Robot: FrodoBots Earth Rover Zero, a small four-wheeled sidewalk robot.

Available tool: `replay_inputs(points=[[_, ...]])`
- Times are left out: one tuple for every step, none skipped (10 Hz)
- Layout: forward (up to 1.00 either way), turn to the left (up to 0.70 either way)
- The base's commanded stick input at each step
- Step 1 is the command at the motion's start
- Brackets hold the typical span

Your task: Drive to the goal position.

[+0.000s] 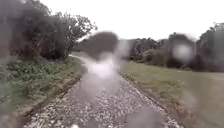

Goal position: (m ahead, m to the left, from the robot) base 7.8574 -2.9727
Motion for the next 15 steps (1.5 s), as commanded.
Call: replay_inputs(points=[[0.85,0.0],[0.85,0.05],[0.85,0.19],[0.85,0.3],[0.85,0.32],[0.85,0.34],[0.85,0.19],[0.85,0.04],[0.85,0.0],[0.85,0.0],[0.85,0.0],[0.85,0.0],[0.85,0.0],[0.85,0.0],[0.85,0.0]])
